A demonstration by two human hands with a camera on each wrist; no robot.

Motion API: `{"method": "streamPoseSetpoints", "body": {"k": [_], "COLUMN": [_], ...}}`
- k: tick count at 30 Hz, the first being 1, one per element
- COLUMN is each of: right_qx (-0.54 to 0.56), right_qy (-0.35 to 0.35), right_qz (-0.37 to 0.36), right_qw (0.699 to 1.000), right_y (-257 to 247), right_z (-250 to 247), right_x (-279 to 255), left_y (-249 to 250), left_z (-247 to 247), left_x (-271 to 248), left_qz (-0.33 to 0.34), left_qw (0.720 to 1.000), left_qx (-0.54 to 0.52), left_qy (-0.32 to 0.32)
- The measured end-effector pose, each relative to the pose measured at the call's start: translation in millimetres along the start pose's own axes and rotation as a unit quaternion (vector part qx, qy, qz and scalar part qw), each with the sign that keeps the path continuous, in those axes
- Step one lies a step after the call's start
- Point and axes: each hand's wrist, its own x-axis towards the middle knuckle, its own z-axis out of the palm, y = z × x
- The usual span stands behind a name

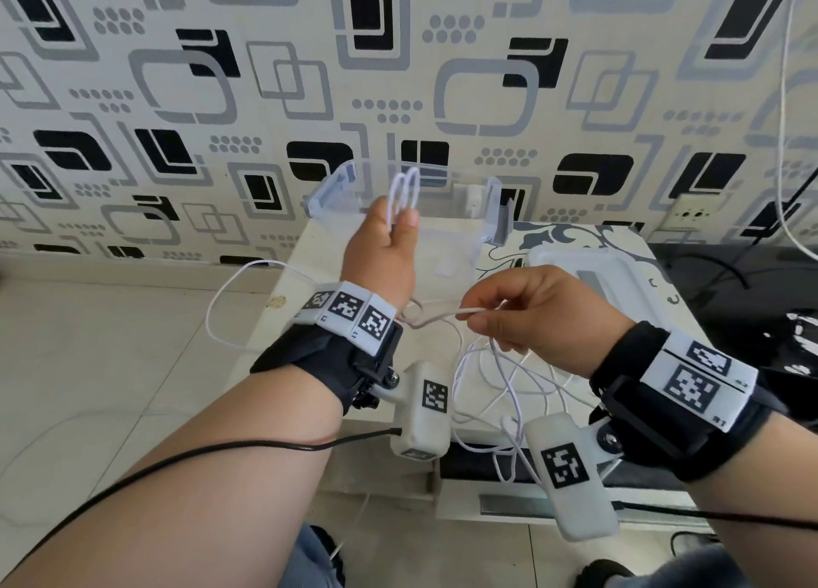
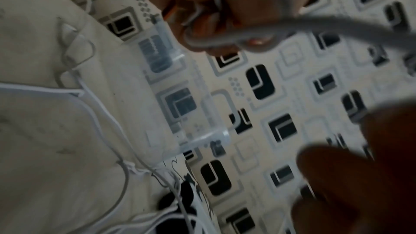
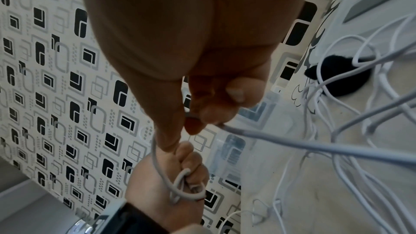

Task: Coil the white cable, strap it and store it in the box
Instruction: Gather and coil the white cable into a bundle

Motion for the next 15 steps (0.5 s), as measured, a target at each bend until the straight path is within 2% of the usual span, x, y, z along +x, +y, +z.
{"method": "streamPoseSetpoints", "body": {"k": [3, 5, 11, 15], "right_qx": [0.024, 0.042, 0.018, 0.023], "right_qy": [0.027, 0.06, 0.132, 0.164], "right_qz": [-0.005, -0.002, 0.005, 0.028], "right_qw": [0.999, 0.997, 0.991, 0.986], "right_y": [0, 2, 6, 9], "right_z": [-1, -2, -5, -7], "right_x": [0, 1, 2, 5], "left_y": [7, 10, 23, 13], "left_z": [9, 12, 13, 17], "left_x": [-10, -17, -26, -23], "left_qz": [0.044, 0.05, 0.041, -0.009], "left_qw": [0.995, 0.989, 0.973, 0.951], "left_qx": [0.01, -0.015, -0.01, -0.087], "left_qy": [-0.09, -0.135, -0.225, -0.296]}}
